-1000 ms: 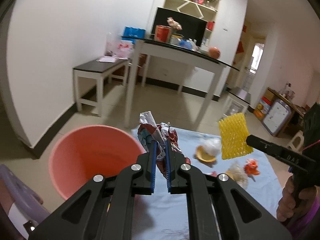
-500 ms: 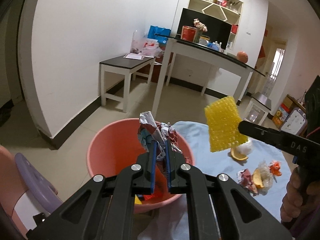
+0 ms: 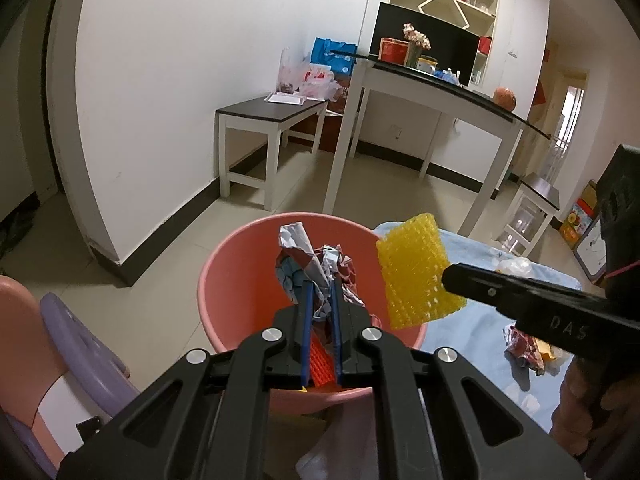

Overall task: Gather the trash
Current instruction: 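Carry the wrapper and yellow strip over the pink bucket and open both grippers, then move both open grippers back toward the remaining trash on the table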

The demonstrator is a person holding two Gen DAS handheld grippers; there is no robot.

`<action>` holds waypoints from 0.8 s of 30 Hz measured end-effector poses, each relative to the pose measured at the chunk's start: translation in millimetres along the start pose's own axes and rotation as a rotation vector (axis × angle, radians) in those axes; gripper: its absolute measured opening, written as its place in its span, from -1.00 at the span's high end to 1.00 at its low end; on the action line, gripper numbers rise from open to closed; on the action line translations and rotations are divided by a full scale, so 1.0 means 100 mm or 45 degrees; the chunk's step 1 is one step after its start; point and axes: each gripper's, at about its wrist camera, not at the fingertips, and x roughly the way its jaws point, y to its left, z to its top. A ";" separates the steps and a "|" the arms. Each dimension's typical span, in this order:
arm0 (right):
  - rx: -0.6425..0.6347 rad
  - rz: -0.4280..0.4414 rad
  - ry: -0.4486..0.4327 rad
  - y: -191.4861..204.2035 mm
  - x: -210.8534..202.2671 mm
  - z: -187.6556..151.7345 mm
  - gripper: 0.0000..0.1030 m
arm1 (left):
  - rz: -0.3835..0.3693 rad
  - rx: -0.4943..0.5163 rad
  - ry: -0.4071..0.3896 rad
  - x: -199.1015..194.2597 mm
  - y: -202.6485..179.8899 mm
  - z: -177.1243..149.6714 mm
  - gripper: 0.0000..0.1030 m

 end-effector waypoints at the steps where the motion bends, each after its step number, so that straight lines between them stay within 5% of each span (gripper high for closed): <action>1: 0.004 0.004 0.010 0.00 0.02 -0.01 0.82 | -0.001 -0.003 0.006 0.01 0.00 0.00 0.80; 5: 0.003 0.015 0.027 -0.01 0.07 -0.02 0.74 | -0.012 -0.036 0.019 0.03 0.03 0.03 0.28; 15: 0.004 0.037 0.033 -0.04 0.02 -0.08 0.57 | -0.016 -0.050 0.024 -0.01 0.02 0.03 0.25; 19: 0.014 0.028 0.016 -0.07 -0.07 -0.13 0.22 | -0.023 -0.034 0.021 -0.03 -0.05 0.03 0.25; 24: 0.010 -0.005 -0.015 -0.15 -0.23 -0.19 0.22 | -0.042 0.000 0.029 -0.03 -0.19 0.02 0.25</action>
